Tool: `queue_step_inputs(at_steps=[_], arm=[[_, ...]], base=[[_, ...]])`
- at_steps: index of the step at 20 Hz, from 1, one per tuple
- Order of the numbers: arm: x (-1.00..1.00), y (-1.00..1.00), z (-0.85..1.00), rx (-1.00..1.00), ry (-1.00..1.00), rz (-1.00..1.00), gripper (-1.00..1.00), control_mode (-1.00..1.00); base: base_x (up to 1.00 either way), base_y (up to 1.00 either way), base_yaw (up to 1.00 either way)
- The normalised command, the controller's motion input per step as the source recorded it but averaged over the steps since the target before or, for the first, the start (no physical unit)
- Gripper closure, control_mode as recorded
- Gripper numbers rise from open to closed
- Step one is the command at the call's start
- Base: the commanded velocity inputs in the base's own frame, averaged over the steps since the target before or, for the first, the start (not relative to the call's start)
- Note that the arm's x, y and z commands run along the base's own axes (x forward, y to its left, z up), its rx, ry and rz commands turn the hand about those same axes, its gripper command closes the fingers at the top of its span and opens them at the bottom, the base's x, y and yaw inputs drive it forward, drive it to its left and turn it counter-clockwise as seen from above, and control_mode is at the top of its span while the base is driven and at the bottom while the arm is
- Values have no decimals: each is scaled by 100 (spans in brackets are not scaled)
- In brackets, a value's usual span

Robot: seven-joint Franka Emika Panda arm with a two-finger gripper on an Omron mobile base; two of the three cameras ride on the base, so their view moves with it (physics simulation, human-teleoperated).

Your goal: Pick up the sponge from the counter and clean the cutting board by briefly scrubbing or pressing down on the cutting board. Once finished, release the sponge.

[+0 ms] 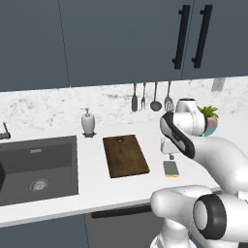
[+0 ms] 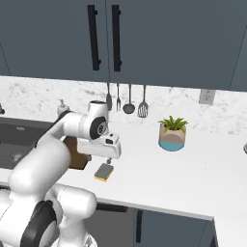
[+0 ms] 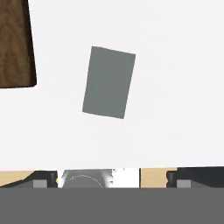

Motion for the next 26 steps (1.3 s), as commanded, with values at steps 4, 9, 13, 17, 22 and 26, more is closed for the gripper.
queue_step_inputs(at_steps=[4, 9, 13, 17, 22, 26], arm=[[34, -1, -39, 0, 1, 0, -100, -100], [22, 0, -37, 0, 1, 0, -100, -100], [29, 0, -37, 0, 0, 0, -100, -100], [26, 0, -34, 0, 0, 0, -100, -100], [3, 0, -27, 0, 0, 0, -100, -100], [0, 0, -29, 0, 0, 0, -100, -100]], base=[[0, 0, 0], [0, 0, 0], [0, 0, 0], [0, 0, 0], [0, 0, 0], [0, 0, 0]])
